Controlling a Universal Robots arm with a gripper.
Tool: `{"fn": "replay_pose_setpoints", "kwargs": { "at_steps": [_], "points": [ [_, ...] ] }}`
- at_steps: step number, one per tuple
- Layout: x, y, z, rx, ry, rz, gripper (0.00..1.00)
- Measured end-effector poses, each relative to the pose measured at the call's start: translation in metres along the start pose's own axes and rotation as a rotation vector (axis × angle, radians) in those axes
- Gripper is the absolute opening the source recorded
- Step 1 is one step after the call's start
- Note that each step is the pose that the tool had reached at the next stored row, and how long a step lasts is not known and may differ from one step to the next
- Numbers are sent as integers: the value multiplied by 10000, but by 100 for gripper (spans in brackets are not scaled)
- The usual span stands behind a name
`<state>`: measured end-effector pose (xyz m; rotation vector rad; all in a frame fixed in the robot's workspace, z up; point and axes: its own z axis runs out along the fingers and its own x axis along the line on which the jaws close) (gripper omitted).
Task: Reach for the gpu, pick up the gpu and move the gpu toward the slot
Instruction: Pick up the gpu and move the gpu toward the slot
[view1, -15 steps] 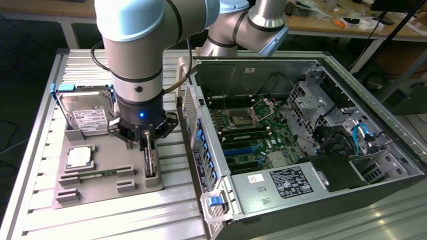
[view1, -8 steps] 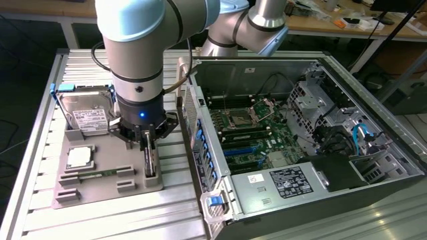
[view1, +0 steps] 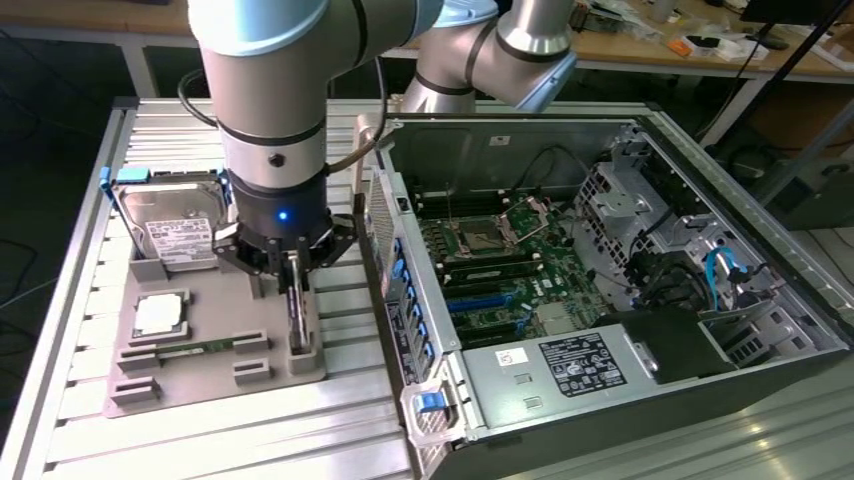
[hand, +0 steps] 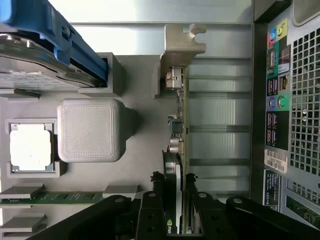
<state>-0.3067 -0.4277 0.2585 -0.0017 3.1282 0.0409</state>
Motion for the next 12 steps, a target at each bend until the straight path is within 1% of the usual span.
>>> {"fn": "replay_pose_setpoints", "kwargs": {
  "at_steps": [4,12],
  "points": [
    [-2,4,-139,1,2,0,27],
    [-4,9,-360,2,1,1,27]
  ]
}}
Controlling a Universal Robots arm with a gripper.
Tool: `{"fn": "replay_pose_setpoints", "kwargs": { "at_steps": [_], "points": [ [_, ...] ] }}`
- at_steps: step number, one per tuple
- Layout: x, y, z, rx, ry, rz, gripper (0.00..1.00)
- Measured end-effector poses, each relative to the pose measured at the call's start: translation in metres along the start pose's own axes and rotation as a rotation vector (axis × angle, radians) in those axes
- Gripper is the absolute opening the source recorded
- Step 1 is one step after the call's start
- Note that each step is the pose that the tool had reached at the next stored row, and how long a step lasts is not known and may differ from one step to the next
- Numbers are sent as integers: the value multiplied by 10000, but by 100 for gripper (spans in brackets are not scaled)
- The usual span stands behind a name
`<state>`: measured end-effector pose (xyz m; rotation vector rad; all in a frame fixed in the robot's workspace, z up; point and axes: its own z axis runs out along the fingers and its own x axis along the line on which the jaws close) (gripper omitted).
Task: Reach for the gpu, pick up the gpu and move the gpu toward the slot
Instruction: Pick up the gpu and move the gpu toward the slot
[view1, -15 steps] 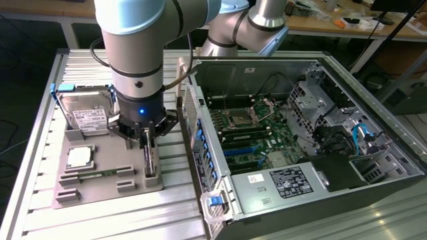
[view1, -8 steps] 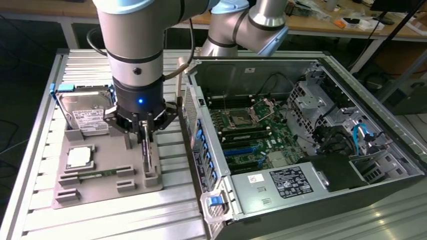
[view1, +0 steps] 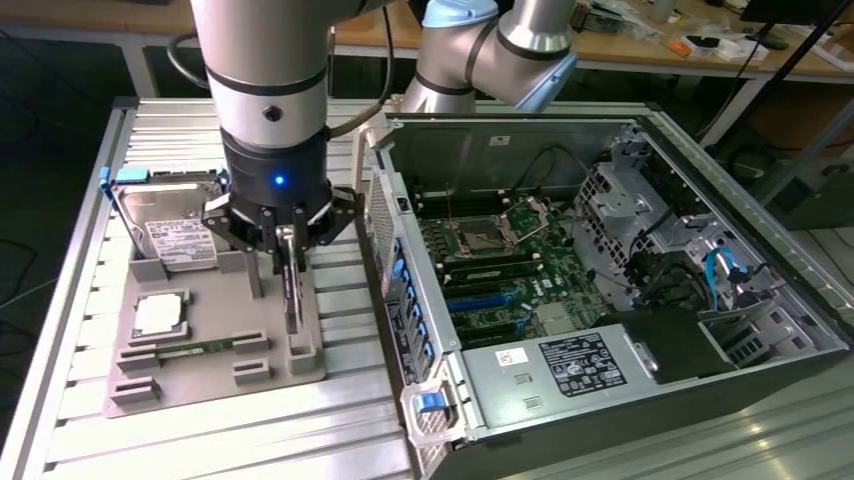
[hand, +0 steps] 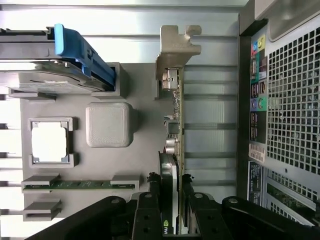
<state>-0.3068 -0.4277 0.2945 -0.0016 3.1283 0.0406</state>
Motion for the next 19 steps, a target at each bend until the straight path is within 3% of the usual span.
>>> {"fn": "replay_pose_setpoints", "kwargs": {
  "at_steps": [10,19],
  "points": [
    [-4,7,-262,-1,-2,0,27],
    [-8,15,-587,0,0,-1,27]
  ]
}}
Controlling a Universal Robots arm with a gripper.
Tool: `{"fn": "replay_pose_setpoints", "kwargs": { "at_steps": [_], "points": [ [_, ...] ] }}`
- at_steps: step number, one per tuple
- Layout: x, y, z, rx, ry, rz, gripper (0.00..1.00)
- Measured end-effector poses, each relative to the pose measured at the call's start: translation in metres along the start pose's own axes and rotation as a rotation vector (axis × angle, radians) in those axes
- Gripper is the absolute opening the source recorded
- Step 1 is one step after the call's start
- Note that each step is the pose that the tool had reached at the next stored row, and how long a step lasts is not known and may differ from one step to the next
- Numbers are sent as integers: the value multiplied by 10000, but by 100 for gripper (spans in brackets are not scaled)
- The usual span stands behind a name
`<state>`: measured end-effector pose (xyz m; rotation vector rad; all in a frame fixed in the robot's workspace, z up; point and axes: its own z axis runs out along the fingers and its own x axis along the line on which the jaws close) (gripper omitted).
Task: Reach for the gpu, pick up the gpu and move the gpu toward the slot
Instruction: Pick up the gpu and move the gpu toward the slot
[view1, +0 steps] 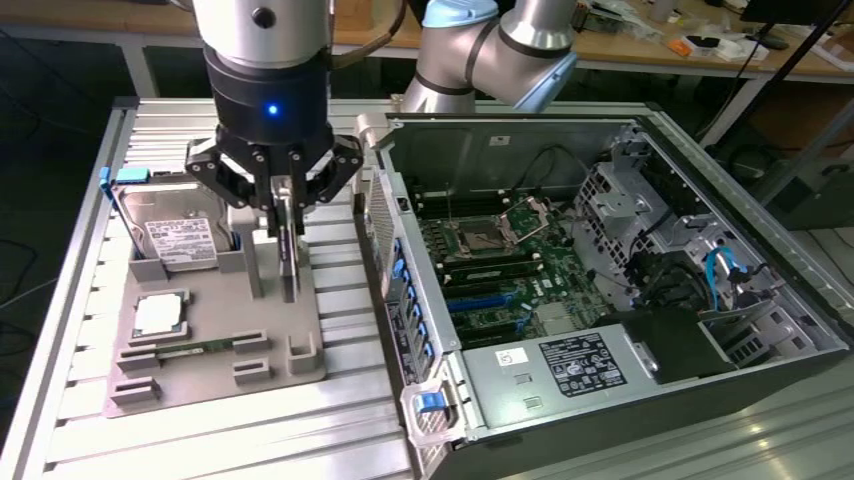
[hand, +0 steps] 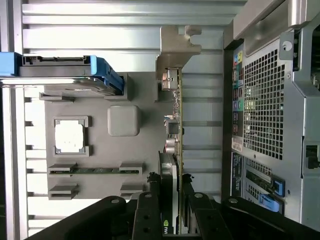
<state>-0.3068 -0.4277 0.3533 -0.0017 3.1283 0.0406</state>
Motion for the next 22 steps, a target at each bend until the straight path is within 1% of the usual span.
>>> {"fn": "replay_pose_setpoints", "kwargs": {
  "at_steps": [3,8,22],
  "points": [
    [-2,3,-117,0,0,0,27],
    [-4,7,-276,-1,-1,0,27],
    [-8,15,-586,0,-1,0,27]
  ]
}}
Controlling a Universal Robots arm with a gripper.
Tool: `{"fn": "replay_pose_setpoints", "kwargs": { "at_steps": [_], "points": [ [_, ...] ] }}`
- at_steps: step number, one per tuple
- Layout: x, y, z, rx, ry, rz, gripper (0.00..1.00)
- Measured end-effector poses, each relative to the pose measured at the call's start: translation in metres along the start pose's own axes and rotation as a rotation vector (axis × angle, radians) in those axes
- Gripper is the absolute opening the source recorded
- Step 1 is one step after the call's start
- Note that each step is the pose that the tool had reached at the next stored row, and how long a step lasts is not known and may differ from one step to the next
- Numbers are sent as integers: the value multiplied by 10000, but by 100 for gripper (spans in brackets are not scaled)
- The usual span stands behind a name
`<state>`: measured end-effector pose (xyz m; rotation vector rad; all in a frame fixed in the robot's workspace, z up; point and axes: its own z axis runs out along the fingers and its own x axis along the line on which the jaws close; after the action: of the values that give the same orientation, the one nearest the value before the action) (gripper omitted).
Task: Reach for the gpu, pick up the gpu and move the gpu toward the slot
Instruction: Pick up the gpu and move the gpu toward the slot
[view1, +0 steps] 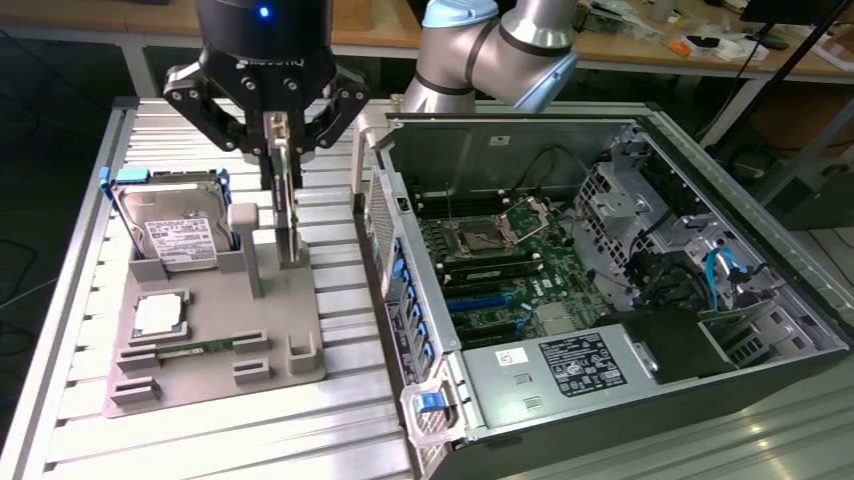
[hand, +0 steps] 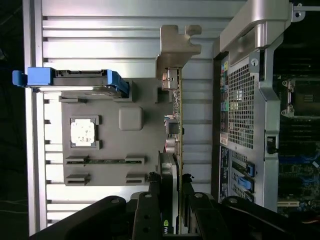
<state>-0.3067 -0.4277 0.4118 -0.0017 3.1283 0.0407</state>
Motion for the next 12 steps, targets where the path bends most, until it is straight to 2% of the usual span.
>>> {"fn": "replay_pose_setpoints", "kwargs": {
  "at_steps": [9,12],
  "points": [
    [-3,5,-204,0,1,0,27],
    [-4,5,-238,6,-1,-2,27]
  ]
}}
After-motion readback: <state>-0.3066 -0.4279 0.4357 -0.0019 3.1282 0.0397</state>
